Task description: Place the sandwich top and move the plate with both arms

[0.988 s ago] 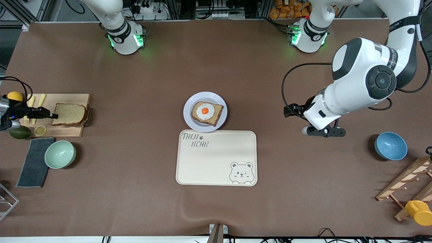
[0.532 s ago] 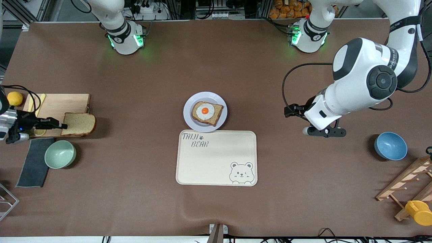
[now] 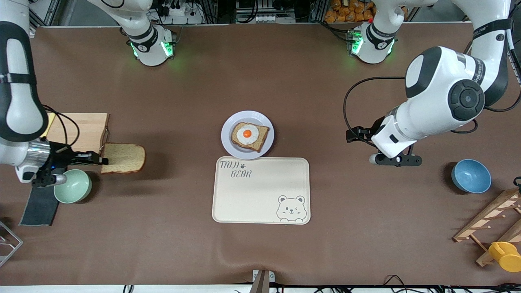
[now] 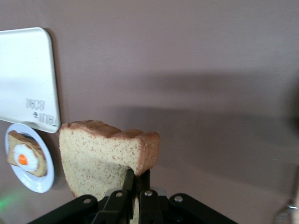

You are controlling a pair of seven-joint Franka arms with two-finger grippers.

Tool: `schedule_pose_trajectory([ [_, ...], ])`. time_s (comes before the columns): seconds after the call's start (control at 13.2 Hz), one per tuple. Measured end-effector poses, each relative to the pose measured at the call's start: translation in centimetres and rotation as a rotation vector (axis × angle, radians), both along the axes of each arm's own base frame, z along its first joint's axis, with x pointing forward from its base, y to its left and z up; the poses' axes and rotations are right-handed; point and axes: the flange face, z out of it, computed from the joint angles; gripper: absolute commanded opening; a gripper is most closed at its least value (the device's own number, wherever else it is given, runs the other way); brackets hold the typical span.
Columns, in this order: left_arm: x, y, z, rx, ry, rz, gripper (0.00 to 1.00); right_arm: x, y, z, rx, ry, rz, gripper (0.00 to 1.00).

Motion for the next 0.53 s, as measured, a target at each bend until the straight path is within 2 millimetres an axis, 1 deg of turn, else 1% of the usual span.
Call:
schedule_pose_trajectory([
  [0.3,0.0,0.0,0.0,0.000,0.000,0.000,1.00,0.5,7.7,0.1,0.043,0.044,-0.007,0.00],
  [0.53,0.0,0.0,0.0,0.000,0.000,0.000,1.00,0.3,12.5,0.0,0.059,0.068,0.002,0.00],
])
